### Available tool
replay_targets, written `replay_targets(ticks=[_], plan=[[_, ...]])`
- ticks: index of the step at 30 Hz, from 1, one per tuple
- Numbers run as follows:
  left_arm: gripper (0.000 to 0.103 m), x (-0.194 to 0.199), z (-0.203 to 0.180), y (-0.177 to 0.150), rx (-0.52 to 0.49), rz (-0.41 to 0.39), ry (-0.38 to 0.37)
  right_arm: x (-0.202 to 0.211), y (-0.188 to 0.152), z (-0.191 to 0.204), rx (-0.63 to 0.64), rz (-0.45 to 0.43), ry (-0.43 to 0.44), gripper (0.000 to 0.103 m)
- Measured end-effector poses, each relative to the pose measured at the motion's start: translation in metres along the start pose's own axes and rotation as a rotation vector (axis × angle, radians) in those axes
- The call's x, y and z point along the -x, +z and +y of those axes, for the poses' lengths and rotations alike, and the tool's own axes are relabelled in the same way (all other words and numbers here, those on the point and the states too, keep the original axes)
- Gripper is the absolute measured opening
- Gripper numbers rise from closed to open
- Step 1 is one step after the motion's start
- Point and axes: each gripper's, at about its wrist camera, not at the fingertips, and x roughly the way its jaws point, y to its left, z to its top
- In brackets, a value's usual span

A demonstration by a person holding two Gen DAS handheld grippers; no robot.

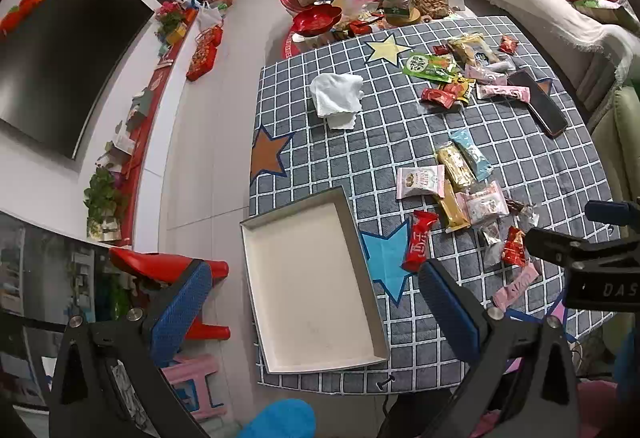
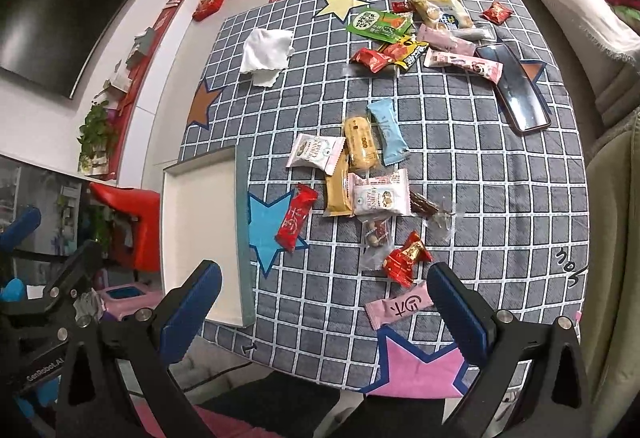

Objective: Organize snacks

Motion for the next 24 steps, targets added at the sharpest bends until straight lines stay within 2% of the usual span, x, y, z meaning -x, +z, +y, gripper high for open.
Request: replay_targets(ticks=[24], plan=[[0.103,-0.0014,0.0014,-0.0011,-0.004,0.003,-0.005,-0.0065,0.0003,-0.0003,-0.014,0.009,-0.007,0.103]])
